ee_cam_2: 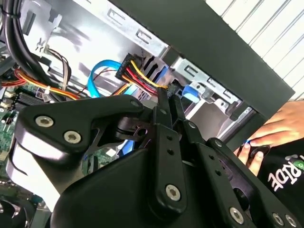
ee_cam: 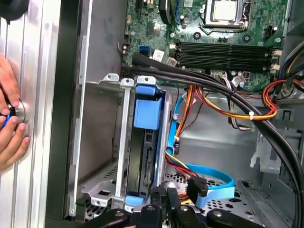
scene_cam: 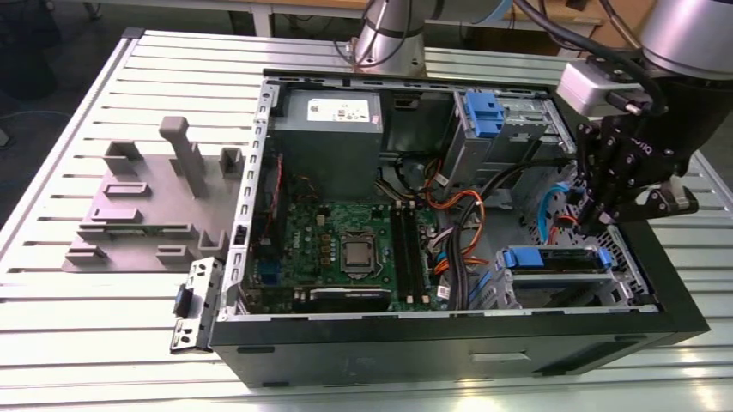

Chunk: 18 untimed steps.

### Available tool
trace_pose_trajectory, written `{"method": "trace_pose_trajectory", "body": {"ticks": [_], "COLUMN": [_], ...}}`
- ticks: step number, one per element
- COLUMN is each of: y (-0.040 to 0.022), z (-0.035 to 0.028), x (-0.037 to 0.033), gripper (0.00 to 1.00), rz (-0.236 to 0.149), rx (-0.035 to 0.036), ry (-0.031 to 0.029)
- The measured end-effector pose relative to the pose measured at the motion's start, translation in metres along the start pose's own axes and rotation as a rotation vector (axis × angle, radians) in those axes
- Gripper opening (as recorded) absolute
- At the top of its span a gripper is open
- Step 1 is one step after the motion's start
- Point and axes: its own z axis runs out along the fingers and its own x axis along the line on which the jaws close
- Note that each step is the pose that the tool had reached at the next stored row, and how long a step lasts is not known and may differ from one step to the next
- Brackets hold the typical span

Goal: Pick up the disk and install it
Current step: 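Insert the first disk wire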

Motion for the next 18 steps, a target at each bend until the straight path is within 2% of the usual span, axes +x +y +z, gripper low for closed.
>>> {"method": "trace_pose_trajectory", "body": {"ticks": [1, 2, 5, 6, 7, 11, 13, 18], "y": [0.0013, 0.0022, 0.0039, 0.0042, 0.0044, 0.0053, 0.0059, 0.008], "z": [-0.0001, 0.0, 0.0003, 0.0005, 0.0006, 0.0013, 0.0019, 0.0027], "x": [0.0, 0.0001, 0.002, 0.0029, 0.0038, 0.0078, 0.0111, 0.0156], "gripper": [0.17, 0.17, 0.17, 0.17, 0.17, 0.17, 0.17, 0.17], "rz": [0.001, 0.002, 0.005, 0.006, 0.006, 0.007, 0.008, 0.012], "rx": [0.003, 0.0056, 0.0126, 0.0139, 0.0146, 0.0197, 0.0275, 0.0543], "ry": [-0.0026, -0.0101, -0.0467, -0.0551, -0.0576, -0.0585, -0.0582, -0.0573]}}
